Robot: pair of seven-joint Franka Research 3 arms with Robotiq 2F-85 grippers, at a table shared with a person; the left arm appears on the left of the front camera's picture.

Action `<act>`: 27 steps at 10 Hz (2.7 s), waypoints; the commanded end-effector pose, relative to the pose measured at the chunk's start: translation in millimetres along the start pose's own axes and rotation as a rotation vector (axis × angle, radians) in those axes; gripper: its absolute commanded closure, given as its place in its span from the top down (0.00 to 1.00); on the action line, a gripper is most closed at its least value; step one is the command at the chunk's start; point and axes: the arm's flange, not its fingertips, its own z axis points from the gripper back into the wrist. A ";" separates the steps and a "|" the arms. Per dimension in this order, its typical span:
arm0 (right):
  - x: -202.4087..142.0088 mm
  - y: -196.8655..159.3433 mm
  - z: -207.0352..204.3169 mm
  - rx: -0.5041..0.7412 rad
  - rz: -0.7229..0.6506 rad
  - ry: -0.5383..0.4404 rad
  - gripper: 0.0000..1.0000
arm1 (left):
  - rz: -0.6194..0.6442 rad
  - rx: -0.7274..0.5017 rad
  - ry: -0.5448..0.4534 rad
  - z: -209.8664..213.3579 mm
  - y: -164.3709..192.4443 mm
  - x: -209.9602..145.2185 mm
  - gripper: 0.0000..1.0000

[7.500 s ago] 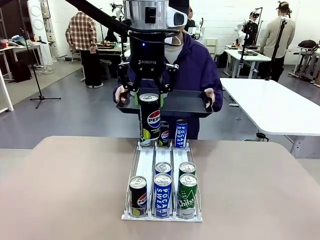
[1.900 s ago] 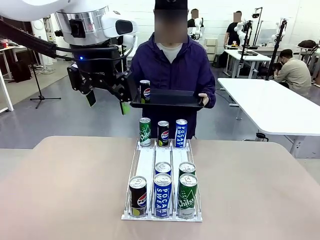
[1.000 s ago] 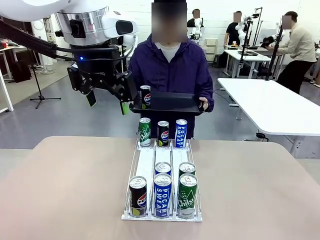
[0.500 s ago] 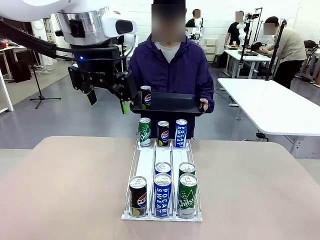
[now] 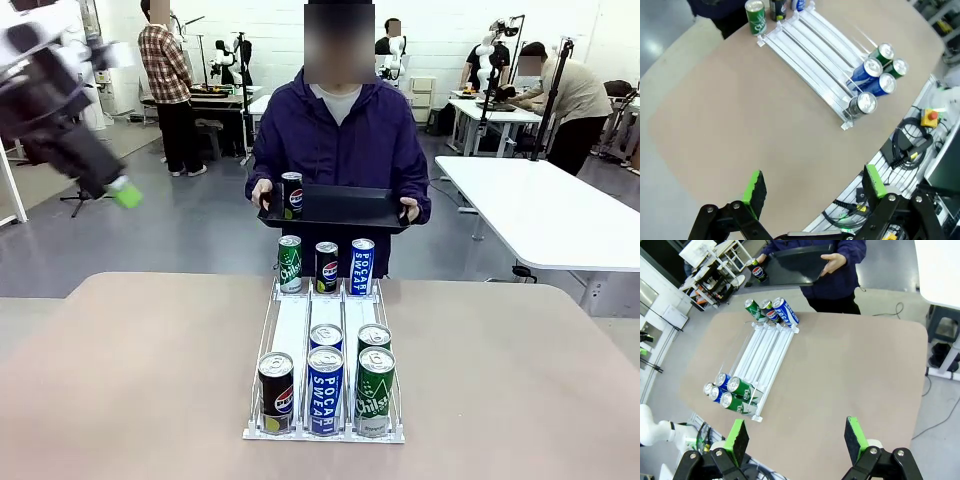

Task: Retrieve and hand over the desired beverage to the person.
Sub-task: Pick up another can of the same type that the person held from the Automatic Can Dispenser.

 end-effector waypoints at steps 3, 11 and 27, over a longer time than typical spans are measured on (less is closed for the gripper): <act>2.2 -1.0 -1.7 0.036 0.013 -0.013 1.00 | 0.047 -0.085 -0.116 2.0 22.3 -34.3 1.00; 2.2 -1.0 -1.7 0.036 0.013 -0.013 1.00 | 0.030 0.100 -0.227 53.7 -18.5 -55.0 1.00; 2.2 -1.0 -1.7 0.036 0.013 -0.013 1.00 | 0.004 0.039 -0.220 60.3 -16.7 -48.3 1.00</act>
